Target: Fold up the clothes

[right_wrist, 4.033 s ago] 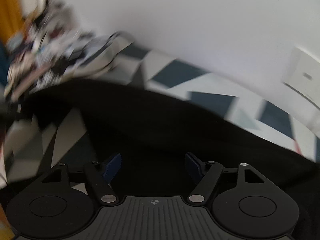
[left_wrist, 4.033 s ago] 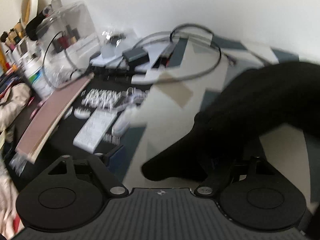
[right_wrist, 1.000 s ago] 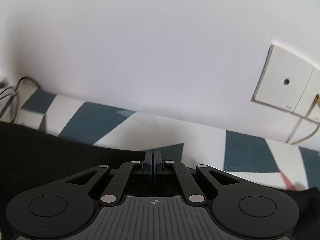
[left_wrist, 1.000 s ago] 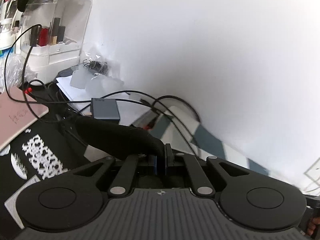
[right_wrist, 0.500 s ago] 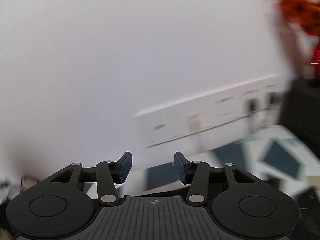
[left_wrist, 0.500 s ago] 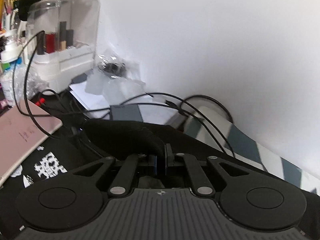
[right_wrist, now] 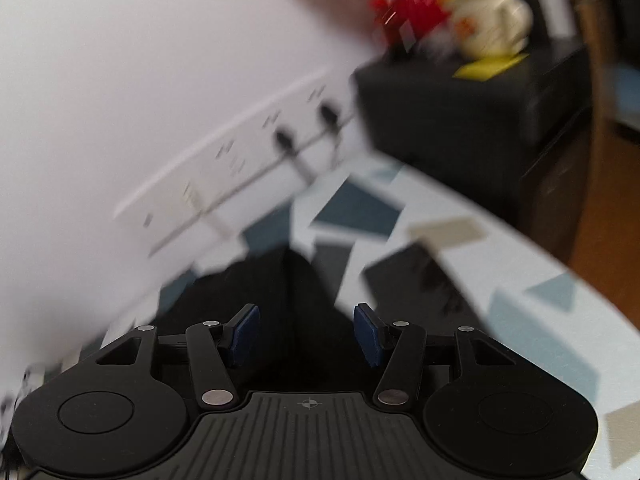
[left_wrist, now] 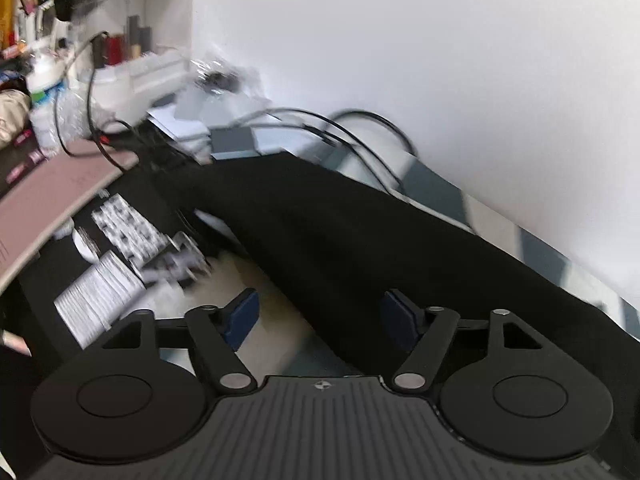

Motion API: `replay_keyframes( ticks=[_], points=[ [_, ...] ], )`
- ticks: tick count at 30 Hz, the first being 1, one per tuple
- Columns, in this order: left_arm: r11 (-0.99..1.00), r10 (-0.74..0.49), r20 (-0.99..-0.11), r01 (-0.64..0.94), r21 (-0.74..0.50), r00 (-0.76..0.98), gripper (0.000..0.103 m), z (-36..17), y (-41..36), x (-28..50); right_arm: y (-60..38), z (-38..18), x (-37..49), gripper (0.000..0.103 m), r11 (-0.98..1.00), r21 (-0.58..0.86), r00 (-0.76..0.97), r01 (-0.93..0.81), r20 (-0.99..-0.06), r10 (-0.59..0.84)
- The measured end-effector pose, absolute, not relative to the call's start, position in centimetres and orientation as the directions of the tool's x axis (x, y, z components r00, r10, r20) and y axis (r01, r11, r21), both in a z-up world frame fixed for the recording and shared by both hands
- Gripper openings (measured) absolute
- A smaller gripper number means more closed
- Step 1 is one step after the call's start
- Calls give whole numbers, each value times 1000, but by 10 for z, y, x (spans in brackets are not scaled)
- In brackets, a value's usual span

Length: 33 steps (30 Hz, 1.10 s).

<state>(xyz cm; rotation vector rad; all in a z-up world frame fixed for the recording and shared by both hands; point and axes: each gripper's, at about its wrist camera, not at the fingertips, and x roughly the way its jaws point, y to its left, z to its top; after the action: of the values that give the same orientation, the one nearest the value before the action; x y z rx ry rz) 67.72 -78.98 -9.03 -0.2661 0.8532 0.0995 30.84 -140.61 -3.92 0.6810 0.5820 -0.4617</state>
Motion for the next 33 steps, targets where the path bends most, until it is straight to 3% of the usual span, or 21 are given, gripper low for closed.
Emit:
replay_keyframes(
  ticks=[3,7,8,9,11,15,17,23,29,31,33],
  points=[
    [964,-100,-778,-133,-230,621,82,-94,-815,666,-1403,-51,340,51,764,429,721,483,-689,-69],
    [984,-117,-798,-39,-173,591,81,-111,-863,666,-1405,-73,383,50,810,409,604,421,-793,86],
    [987,-120,-802,-16,-159,586,81,-115,-874,668,-1406,-78,391,39,812,409,575,415,-810,114],
    [989,-122,-805,7,-145,581,81,-119,-886,669,-1407,-81,397,18,811,426,567,402,-811,145],
    [992,-123,-821,42,-121,558,81,-129,-907,676,-1409,-77,406,6,812,434,583,390,-799,147],
    [996,-93,-849,50,-79,521,82,-144,-930,687,-1418,-35,409,5,855,311,690,416,-720,-74],
    [997,-74,-846,61,-49,529,85,-147,-936,688,-1429,-17,408,5,852,254,725,458,-661,-193],
    [997,-69,-842,65,-40,535,91,-150,-939,688,-1457,-64,441,5,853,188,603,486,-779,-172],
    [997,-77,-852,32,-71,518,92,-143,-933,695,-1462,-86,451,7,832,180,569,525,-801,-186],
    [995,-67,-825,-18,-94,561,92,-129,-922,686,-1460,-84,449,15,822,185,568,539,-801,-192],
    [991,-46,-785,-72,-114,618,92,-110,-908,672,-1459,-70,438,48,812,226,611,539,-768,-191]
  ],
)
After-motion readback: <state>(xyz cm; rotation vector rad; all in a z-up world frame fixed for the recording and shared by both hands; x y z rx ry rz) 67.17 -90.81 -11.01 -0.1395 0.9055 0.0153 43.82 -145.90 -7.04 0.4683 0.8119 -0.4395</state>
